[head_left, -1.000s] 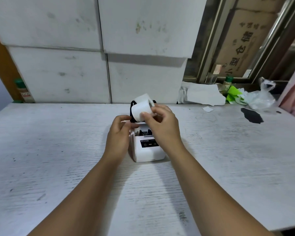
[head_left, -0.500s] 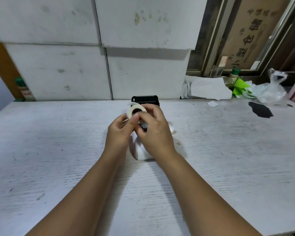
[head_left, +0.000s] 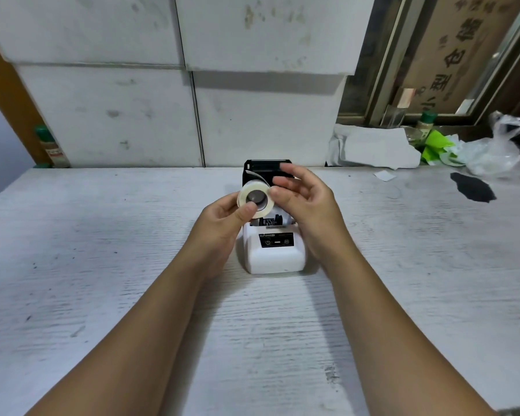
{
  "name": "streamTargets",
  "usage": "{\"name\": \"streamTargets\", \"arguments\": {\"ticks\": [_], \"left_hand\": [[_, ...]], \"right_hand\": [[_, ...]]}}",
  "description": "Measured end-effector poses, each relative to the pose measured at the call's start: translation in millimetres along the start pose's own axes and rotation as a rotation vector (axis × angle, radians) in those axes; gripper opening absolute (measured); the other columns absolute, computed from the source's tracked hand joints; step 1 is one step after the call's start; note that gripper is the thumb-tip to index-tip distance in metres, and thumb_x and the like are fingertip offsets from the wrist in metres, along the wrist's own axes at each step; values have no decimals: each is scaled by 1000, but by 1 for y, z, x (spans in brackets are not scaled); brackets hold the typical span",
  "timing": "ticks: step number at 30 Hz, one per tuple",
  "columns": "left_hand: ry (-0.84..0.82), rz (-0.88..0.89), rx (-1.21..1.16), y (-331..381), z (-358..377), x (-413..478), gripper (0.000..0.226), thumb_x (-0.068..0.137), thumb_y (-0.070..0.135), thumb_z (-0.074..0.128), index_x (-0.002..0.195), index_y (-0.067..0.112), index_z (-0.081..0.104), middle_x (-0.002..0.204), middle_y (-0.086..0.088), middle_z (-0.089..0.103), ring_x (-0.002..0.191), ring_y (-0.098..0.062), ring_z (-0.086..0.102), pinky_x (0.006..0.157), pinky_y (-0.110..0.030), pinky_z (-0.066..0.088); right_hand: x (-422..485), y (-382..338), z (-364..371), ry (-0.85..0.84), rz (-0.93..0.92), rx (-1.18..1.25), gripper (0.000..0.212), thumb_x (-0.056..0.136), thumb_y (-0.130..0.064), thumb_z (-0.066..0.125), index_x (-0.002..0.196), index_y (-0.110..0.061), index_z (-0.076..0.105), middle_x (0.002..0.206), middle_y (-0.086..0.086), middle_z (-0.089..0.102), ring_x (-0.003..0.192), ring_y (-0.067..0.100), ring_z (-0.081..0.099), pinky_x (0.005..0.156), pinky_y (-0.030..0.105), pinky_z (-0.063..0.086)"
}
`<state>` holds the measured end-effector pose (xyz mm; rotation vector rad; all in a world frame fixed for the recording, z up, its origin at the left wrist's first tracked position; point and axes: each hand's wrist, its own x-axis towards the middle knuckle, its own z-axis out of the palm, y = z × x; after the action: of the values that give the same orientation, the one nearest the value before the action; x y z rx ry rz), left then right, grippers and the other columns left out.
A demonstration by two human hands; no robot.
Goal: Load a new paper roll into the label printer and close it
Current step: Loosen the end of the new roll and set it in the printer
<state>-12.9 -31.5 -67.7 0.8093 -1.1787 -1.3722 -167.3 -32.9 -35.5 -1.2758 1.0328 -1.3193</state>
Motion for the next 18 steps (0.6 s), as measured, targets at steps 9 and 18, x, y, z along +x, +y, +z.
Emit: {"name": "streamTargets", "arguments": {"ticks": [9, 18], "left_hand": [[-30, -25, -75, 0, 1, -2, 33, 84, 13, 60, 115, 4, 61, 111, -8, 68, 108, -16, 63, 96, -25, 50], [-5, -42, -103, -1, 1, -2, 31, 82, 16, 57, 110, 5, 62, 105, -6, 69, 104, -18, 63, 100, -30, 45]], "right_hand": [[1, 4, 2, 1, -31, -139, 36, 81, -25, 73, 115, -23, 62, 96, -6, 71, 91, 7, 68, 87, 23, 51], [-2, -1, 1, 29, -27, 44, 34, 82, -13, 72, 114, -19, 62, 101, 5, 73, 96, 16, 69, 92, 31, 53]]}}
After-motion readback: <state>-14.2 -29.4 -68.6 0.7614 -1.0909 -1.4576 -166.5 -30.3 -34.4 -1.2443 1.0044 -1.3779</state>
